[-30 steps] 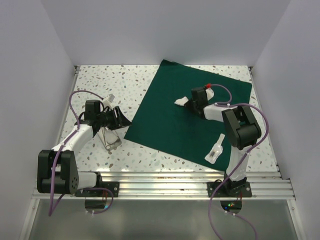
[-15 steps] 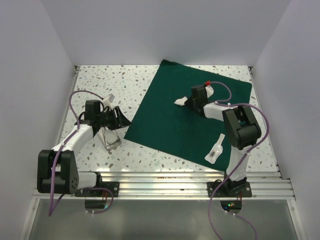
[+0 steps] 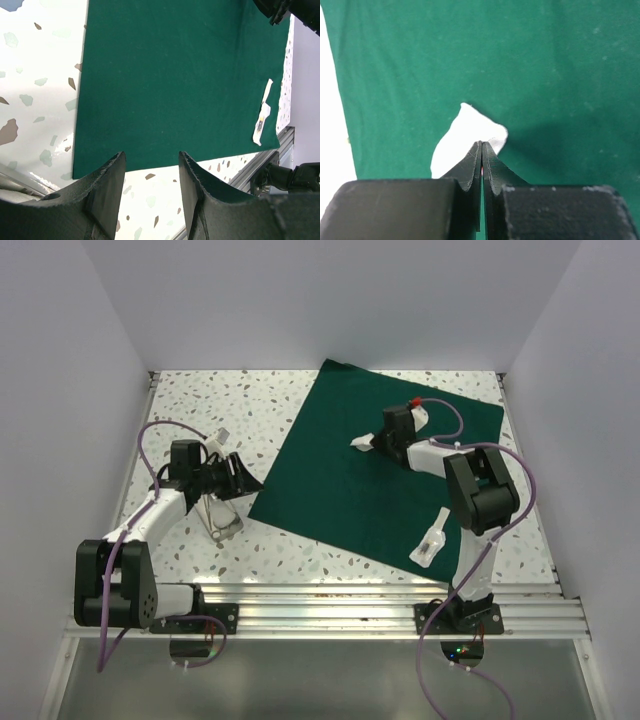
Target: Prepare the surgical pack
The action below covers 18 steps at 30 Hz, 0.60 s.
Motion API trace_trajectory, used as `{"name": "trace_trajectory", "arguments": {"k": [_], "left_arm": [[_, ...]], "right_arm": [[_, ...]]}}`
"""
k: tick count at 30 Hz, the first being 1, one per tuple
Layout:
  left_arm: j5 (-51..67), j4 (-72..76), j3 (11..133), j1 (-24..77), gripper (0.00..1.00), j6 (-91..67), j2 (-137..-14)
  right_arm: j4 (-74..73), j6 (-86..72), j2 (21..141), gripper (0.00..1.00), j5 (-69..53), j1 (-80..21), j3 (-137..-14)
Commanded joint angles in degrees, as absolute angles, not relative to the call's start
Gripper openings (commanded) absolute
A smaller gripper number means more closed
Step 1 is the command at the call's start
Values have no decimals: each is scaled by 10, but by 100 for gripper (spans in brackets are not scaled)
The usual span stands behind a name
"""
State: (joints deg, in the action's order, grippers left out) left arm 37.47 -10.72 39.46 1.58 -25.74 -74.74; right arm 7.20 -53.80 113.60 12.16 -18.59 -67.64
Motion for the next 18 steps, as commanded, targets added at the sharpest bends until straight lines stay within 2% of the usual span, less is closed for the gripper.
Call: {"name": "trace_trajectory", "arguments": {"k": [1, 18], "left_arm": [[384, -84, 395, 19, 50, -246, -742], [386, -85, 397, 19, 50, -247, -741]], "right_arm": [[65, -522, 1147, 0, 138, -178, -698], [89, -487, 1148, 0, 113, -175, -711]]}}
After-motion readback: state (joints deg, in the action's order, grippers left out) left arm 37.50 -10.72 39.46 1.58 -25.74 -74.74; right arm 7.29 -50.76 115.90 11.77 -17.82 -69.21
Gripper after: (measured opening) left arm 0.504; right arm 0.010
